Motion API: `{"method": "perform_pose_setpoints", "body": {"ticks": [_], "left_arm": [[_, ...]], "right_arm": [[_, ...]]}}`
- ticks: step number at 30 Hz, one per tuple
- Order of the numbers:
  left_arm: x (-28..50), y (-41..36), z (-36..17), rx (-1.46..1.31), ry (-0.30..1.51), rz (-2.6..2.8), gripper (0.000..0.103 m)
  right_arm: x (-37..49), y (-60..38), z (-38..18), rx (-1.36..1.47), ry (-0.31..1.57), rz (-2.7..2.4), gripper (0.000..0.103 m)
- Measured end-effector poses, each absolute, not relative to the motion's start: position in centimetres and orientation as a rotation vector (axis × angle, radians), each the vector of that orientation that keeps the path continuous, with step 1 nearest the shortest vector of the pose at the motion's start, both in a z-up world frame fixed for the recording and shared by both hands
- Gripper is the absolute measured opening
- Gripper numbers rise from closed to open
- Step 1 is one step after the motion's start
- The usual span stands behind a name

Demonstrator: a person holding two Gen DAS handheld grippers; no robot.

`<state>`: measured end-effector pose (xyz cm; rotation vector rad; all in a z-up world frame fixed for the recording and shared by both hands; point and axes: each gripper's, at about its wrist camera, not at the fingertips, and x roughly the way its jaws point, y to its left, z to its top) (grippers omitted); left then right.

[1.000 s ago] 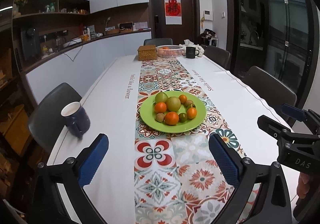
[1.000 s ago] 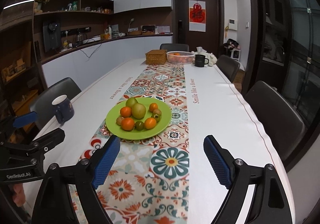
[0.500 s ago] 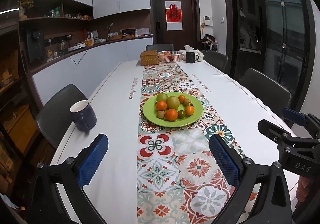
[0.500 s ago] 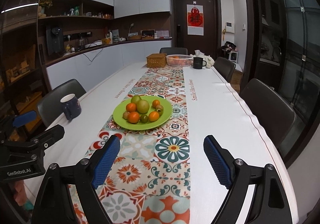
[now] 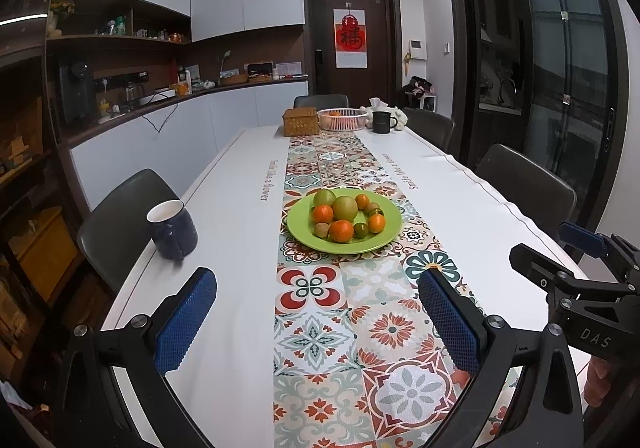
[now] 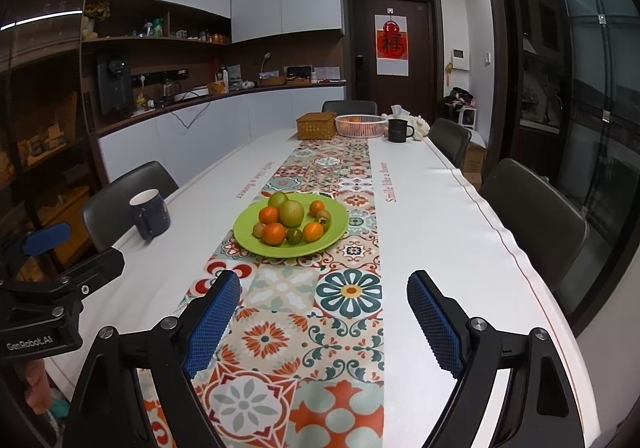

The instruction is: Organize fruits

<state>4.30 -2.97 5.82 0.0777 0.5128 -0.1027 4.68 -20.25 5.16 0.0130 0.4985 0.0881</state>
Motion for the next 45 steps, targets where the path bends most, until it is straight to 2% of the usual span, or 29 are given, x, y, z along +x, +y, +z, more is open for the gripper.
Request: {"method": "perform_pose_setpoints", "body": {"ticks": [45], "left_arm": [[3.74, -2.92, 5.47, 0.065, 0.518, -0.1, 0.103]], "right_arm": [[4.28, -19.73, 4.89, 0.002, 0.506, 0.098, 0.086]]}}
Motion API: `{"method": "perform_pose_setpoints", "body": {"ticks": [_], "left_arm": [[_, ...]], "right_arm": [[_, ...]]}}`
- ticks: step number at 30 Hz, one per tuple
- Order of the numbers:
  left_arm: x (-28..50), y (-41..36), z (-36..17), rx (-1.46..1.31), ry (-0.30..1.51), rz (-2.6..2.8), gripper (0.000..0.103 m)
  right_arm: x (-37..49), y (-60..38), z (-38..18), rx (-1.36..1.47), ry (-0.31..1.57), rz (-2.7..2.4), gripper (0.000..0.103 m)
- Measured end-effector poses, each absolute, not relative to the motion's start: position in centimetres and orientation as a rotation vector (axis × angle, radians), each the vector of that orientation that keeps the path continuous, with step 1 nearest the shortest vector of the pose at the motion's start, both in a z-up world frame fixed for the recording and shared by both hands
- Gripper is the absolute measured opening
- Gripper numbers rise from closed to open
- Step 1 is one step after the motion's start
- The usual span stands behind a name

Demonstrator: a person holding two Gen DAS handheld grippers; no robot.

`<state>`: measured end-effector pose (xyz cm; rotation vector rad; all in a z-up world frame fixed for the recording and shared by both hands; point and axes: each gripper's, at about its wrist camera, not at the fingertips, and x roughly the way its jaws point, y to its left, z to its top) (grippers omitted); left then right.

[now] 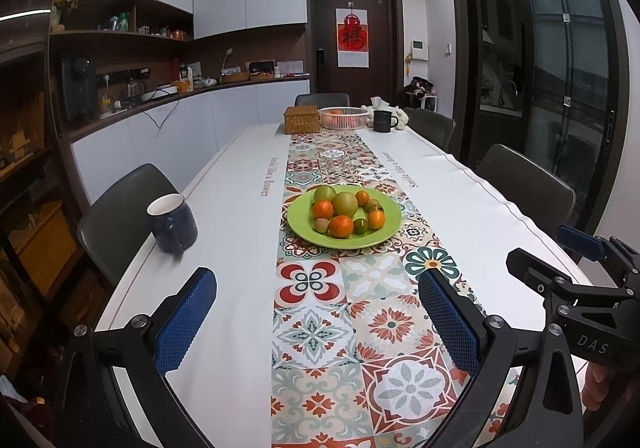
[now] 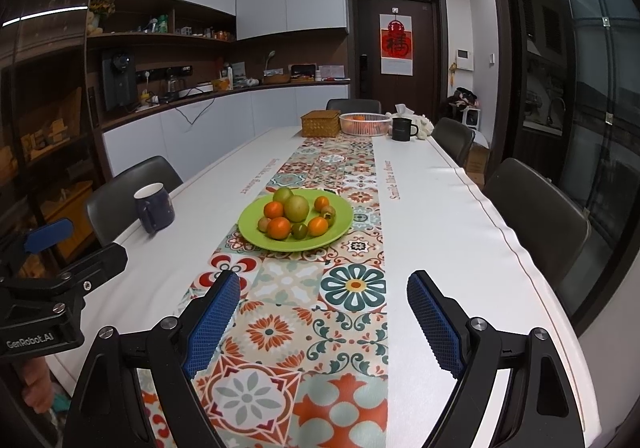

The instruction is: Organize fruits

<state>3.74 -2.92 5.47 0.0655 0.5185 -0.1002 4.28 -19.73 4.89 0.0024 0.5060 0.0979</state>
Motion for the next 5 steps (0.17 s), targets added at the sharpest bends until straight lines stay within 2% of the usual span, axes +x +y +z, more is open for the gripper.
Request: {"method": "perform_pose_setpoints", "body": {"ticks": [5], "left_arm": [[3.77, -2.87, 5.39, 0.067, 0.518, -0.09, 0.103]], "right_arm": [[4.18, -19.6, 4.57, 0.0, 0.512, 0.1, 0.086]]}}
